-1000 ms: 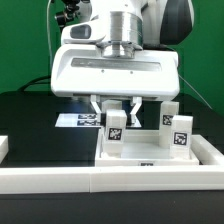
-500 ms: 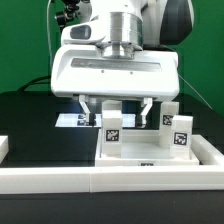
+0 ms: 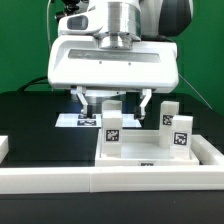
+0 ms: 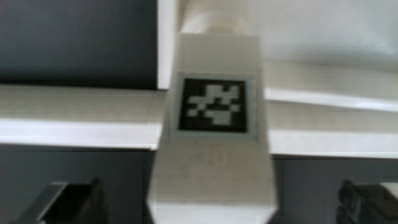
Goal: Assemble square table
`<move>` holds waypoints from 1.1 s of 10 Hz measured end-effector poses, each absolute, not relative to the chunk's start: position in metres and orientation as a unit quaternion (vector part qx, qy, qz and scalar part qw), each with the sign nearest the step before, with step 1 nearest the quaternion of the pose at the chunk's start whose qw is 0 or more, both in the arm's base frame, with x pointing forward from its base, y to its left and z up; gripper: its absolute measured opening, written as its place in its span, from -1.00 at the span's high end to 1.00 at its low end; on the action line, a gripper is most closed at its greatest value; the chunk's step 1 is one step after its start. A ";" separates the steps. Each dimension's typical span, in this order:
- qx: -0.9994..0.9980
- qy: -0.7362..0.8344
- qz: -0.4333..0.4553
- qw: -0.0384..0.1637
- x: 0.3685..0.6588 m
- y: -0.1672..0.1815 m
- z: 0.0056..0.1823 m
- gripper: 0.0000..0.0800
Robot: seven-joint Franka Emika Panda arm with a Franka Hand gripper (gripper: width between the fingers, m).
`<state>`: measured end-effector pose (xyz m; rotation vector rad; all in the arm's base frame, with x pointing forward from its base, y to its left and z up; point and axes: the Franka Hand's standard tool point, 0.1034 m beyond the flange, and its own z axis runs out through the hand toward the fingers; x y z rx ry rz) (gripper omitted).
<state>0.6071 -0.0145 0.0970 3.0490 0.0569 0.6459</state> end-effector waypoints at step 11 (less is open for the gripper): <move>0.998 0.030 -0.021 -0.044 0.611 -0.015 0.080 -0.62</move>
Offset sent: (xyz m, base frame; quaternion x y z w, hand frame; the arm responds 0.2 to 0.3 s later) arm 0.0045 -0.0141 -0.0076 0.0158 -0.1855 -0.0201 0.9823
